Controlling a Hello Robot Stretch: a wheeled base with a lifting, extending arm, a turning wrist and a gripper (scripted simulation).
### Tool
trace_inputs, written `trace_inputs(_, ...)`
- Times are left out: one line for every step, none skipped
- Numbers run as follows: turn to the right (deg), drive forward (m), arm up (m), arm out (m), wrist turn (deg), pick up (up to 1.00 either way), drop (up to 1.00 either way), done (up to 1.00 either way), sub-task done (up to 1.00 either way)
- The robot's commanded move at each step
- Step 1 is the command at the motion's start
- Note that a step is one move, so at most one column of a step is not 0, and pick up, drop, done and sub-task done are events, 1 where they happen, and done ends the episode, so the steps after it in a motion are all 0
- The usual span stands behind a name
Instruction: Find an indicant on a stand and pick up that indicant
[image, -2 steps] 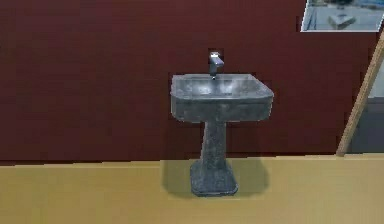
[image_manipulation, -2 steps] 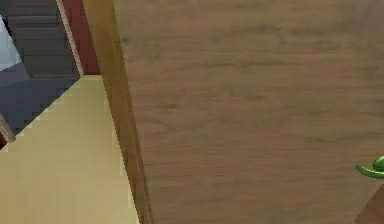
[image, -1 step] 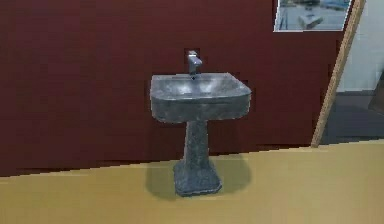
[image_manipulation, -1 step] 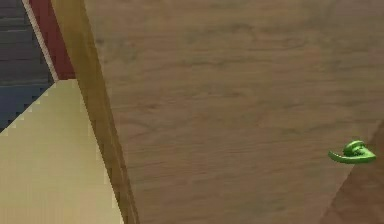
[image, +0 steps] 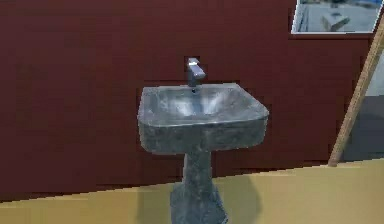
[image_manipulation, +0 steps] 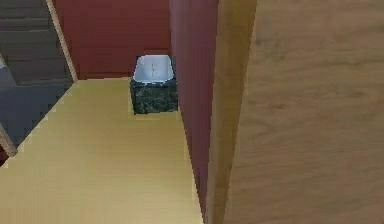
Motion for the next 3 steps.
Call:
trace_inputs(39.0, 0.00, 0.00, 0.00, 0.0, 0.00, 0.00, 0.00, 0.00)
trace_inputs(0.0, 0.45, 0.00, 0.00, 0.0, 0.00, 0.00, 0.00, 0.00)
trace_inputs(36.0, 0.00, 0.00, 0.00, 0.0, 0.00, 0.00, 0.00, 0.00)
